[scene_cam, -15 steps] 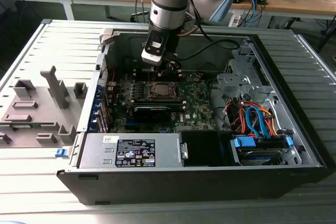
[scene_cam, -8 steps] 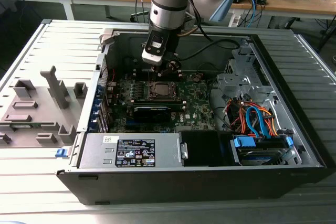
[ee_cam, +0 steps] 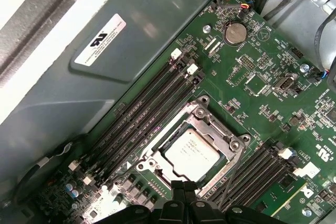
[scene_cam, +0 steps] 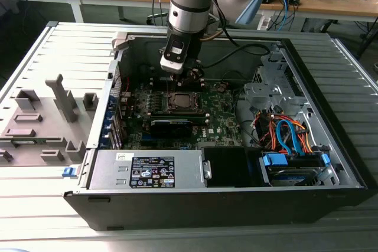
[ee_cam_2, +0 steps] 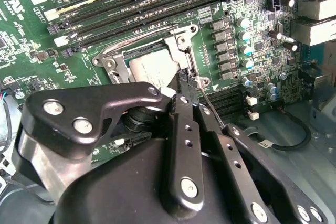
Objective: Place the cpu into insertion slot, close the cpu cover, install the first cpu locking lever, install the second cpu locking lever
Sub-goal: 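Install the first cpu locking lever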
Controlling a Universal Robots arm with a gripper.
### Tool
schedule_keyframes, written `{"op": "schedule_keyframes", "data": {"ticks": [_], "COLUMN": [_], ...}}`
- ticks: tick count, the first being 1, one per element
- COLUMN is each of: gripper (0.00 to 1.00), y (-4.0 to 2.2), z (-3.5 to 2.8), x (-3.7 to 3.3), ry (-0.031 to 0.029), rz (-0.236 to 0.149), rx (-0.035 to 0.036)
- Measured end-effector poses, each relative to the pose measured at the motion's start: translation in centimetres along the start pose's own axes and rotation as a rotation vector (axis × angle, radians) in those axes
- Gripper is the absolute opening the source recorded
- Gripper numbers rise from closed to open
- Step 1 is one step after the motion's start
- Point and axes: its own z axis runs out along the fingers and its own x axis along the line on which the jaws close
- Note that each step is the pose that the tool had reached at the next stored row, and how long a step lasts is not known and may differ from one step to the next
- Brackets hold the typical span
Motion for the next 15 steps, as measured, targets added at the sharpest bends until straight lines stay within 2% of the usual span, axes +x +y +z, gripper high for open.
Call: {"op": "schedule_keyframes", "data": {"ticks": [15], "gripper": [0.11], "y": [0.0], "z": [0.0], "x": [0.0], "ry": [-0.0031], "rz": [-0.05], "rx": [0.0029]}}
